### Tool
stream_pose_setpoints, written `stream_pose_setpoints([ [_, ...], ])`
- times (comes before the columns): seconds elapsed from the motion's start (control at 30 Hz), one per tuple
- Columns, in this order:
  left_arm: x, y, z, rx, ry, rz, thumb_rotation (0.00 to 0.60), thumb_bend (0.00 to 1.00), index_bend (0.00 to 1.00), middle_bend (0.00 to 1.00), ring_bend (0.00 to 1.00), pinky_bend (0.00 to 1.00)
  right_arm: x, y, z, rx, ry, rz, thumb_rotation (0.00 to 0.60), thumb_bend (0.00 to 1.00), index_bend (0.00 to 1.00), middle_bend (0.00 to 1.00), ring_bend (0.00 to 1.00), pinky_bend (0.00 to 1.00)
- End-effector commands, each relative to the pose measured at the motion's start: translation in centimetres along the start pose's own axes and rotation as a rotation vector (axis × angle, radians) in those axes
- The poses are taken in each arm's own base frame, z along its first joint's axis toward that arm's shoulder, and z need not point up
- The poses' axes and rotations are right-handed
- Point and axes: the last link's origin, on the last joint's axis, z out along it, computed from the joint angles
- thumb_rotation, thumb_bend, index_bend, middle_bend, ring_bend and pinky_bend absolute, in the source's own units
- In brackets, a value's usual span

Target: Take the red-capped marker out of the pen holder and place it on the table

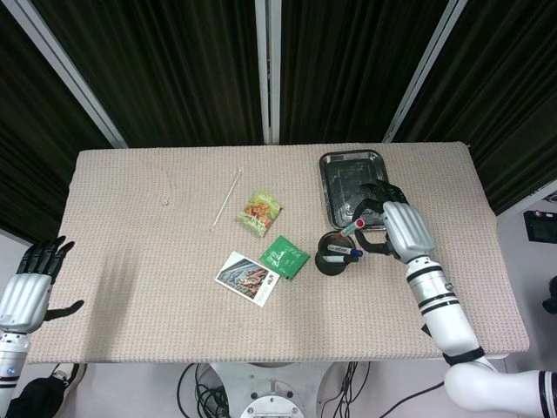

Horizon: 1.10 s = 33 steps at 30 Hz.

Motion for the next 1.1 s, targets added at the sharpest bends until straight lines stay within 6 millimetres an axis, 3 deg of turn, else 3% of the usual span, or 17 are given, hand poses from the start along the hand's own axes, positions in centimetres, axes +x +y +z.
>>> stream_pose_setpoints([
  [0.03, -0.1, -0.1, 0.0, 0.003, -0.001, -0.002, 0.6, 0.1, 0.08, 0.0, 0.0, 0.0, 0.9, 1.6, -2.7, -0.013, 0.016, -0.051, 0.6, 0.37, 0.78, 0.16, 0.0, 0.0],
  [0.33, -0.4, 0.1, -0.1, -0.006, 0.0, -0.004, 0.6, 0.1, 0.08, 0.0, 0.0, 0.0, 0.2, 4.8, -9.2, -0.007, -0.049, -0.199, 0.6, 0.37, 0.79, 0.16, 0.0, 0.0],
  [0.57, -0.5, 0.1, -0.4, -0.006, -0.001, -0.005, 0.6, 0.1, 0.08, 0.0, 0.0, 0.0, -0.8, 7.1, -12.4, -0.024, -0.071, -0.321, 0.6, 0.37, 0.79, 0.14, 0.0, 0.0],
  [0.73, -0.8, 0.0, -0.6, -0.002, -0.008, -0.009, 0.6, 0.1, 0.08, 0.0, 0.0, 0.0, -1.9, 8.3, -12.8, -0.042, -0.046, -0.415, 0.6, 0.37, 0.8, 0.12, 0.0, 0.0],
  [1.1, -0.9, -0.5, -0.9, 0.01, -0.012, -0.013, 0.6, 0.1, 0.08, 0.0, 0.0, 0.0, -7.7, 10.1, -10.6, -0.05, -0.052, -0.448, 0.6, 0.37, 0.79, 0.08, 0.0, 0.0],
])
